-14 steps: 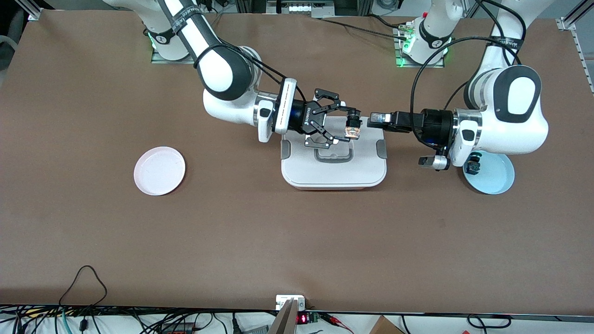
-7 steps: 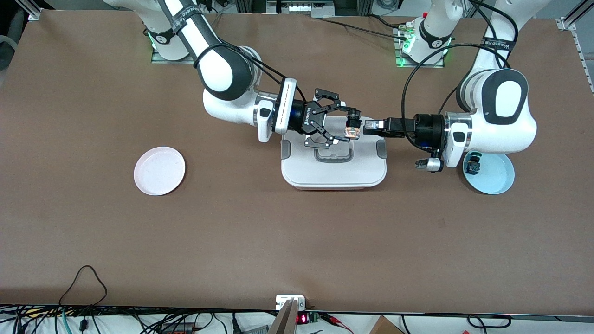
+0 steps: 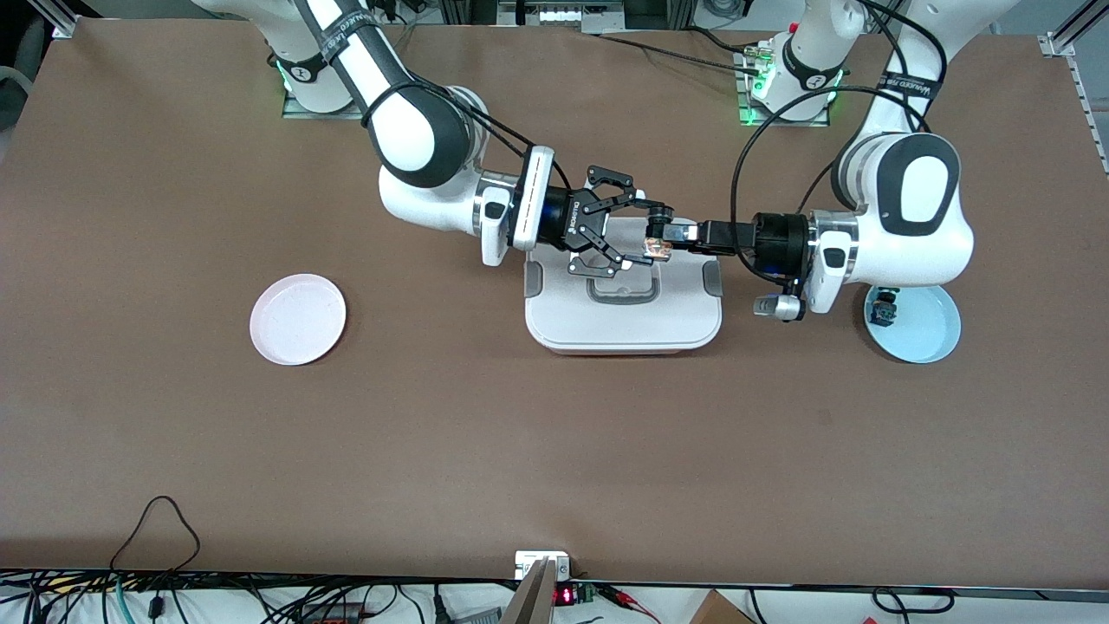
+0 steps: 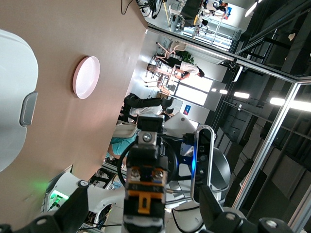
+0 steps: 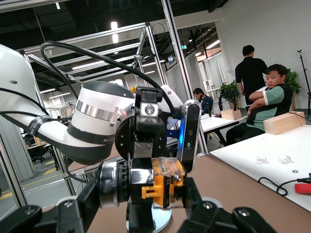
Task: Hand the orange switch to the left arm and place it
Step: 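Close the left gripper on the switch held by the right gripper, then open the right gripper and pull it back while the left gripper holds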
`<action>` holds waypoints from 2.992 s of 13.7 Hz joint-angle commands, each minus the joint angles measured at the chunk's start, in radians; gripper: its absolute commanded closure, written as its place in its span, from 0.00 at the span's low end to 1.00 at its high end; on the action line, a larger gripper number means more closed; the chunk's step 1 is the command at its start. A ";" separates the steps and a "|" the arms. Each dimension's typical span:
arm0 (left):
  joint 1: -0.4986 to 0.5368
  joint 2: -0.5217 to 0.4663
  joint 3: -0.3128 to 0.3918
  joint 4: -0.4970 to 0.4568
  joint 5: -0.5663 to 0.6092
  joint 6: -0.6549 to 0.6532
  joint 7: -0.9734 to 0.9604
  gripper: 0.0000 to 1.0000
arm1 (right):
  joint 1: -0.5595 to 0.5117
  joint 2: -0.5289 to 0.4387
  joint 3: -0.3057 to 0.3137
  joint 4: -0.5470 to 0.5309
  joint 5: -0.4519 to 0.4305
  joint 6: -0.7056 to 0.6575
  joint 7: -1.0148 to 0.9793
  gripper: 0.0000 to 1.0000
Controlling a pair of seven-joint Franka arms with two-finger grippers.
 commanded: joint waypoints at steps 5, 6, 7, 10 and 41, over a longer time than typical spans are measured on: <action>-0.022 0.015 0.003 -0.002 -0.063 0.020 0.026 0.00 | 0.007 0.011 -0.003 0.029 0.000 0.038 0.001 1.00; -0.021 0.017 0.003 -0.002 -0.063 0.020 0.026 0.00 | 0.007 0.010 -0.003 0.029 0.001 0.038 0.001 1.00; -0.021 0.018 0.003 0.000 -0.063 0.021 0.026 0.00 | 0.007 0.010 -0.003 0.032 0.003 0.038 0.001 1.00; -0.019 0.025 0.003 0.001 -0.066 0.020 0.028 0.00 | 0.007 0.010 -0.001 0.035 0.006 0.038 0.001 1.00; 0.011 -0.005 0.087 -0.014 -0.029 -0.147 0.127 1.00 | -0.460 -0.214 -0.083 -0.025 -0.667 -0.621 0.334 0.00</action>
